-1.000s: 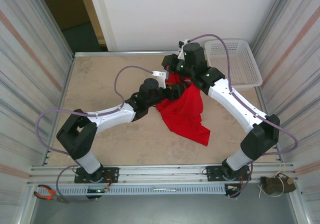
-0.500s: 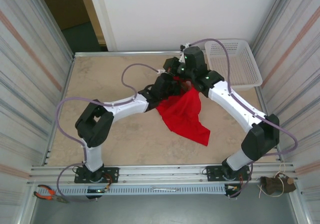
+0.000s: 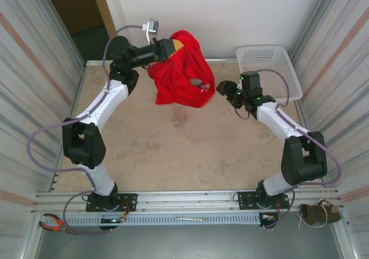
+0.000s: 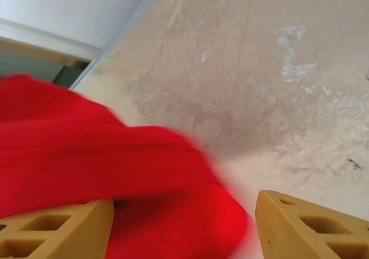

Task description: Fold the inside-out t-shirt

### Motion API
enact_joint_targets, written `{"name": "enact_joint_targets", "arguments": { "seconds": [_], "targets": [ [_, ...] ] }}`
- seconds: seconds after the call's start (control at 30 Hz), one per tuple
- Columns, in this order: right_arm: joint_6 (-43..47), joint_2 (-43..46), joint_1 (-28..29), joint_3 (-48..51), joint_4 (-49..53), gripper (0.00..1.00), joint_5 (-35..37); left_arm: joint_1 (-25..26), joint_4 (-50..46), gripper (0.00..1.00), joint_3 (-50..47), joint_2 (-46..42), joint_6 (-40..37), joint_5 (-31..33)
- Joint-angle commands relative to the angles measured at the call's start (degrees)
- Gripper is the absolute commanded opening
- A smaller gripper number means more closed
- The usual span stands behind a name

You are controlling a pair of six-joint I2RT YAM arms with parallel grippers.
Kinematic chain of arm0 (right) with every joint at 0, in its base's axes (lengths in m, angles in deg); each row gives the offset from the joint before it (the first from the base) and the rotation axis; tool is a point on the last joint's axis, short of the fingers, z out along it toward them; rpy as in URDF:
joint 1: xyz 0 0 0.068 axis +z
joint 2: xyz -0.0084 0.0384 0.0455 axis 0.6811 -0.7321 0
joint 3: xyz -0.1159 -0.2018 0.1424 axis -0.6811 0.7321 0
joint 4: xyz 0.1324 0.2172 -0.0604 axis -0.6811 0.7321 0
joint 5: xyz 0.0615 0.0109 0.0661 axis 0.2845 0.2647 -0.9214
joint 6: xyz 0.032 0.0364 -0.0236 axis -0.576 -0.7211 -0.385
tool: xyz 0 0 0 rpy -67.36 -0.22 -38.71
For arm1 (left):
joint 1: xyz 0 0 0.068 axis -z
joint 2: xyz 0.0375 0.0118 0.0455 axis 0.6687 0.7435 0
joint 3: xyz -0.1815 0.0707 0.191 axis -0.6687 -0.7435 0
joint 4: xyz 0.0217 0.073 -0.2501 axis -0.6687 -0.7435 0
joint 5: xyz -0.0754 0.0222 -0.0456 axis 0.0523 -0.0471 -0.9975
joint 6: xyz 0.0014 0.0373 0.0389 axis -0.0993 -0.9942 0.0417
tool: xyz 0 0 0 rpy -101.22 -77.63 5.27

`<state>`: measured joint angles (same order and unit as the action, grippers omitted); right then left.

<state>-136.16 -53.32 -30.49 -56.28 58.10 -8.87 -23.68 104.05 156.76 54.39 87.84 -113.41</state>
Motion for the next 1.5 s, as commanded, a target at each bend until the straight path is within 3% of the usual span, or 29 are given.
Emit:
{"name": "enact_joint_targets", "arguments": {
  "seconds": [0.0, 0.1, 0.2, 0.37, 0.53, 0.6, 0.63, 0.67, 0.7, 0.73, 1.03, 1.2, 1.3, 1.37, 1.47],
  "targets": [
    [7.03, 8.12, -1.34, -3.8, 7.53, 0.67, -6.5, 0.18, 10.55, 0.0, 3.0, 0.13, 8.6, -7.4],
    [9.56, 15.76, 1.09, -7.02, 10.84, 0.71, -5.07, 0.5, 7.79, 0.0, 2.08, -1.3, 6.52, -5.86],
    [10.72, 18.55, 7.09, -11.81, 12.33, 0.73, -1.23, 1.03, 4.18, 0.0, 1.15, -2.41, 3.6, -5.04],
    [11.8, 14.63, 18.3, -16.42, 11.9, 0.77, 9.87, 1.58, 3.84, 0.0, 0.31, -2.89, 3.6, -4.68],
    [7.42, 6.9, 20.69, -14.98, 7.74, 0.78, 12.83, 2.76, 3.92, 0.0, -0.66, -4.02, 3.76, -3.84],
    [7.78, 4.48, 20.56, -14.54, 7.19, 0.72, 15.1, 3.09, 5.56, 0.0, -1.16, -4.24, 4.87, -3.45],
    [8.09, 3.93, 19.9, -13.96, 6.61, 0.54, 15.02, 3.0, 6.91, 0.0, -1.67, -4.38, 5.87, -3.26],
    [8.08, 3.89, 18.88, -13.03, 5.74, 0.28, 13.9, 2.61, 7.78, 0.0, -2.64, -4.52, 6.67, -2.87],
    [8.11, 4.15, 17.79, -12.37, 4.96, 0.1, 11.93, 2.24, 8.46, 0.0, -3.62, -4.71, 7.1, -2.26],
    [8.11, 4.59, 16.4, -12.0, 4.57, 0.0, 9.24, 1.66, 9.17, 0.0, -5.24, -4.94, 7.56, -1.74],
    [8.42, 12.88, 7.62, -13.22, -1.13, 0.0, -18.66, -4.19, 11.71, 0.0, -16.45, -2.21, 8.39, 2.27],
    [5.48, 12.25, 6.67, -14.19, -11.95, 0.0, -34.03, -6.79, 1.55, 0.0, -16.66, 0.82, 0.84, 6.28],
    [0.55, 10.35, 6.08, -13.54, -21.66, 0.0, -40.7, -7.38, -12.94, 0.17, -12.71, 2.67, -8.95, 9.16],
    [-1.7, 9.14, 5.37, -13.14, -23.51, 0.0, -39.84, -7.3, -19.35, 0.32, -10.65, 2.8, -14.32, 10.15],
    [-5.0, 7.9, 3.38, -11.36, -25.82, 0.0, -37.55, -7.3, -24.93, 0.44, -13.51, -1.94, -21.68, 13.52]
  ]
}}
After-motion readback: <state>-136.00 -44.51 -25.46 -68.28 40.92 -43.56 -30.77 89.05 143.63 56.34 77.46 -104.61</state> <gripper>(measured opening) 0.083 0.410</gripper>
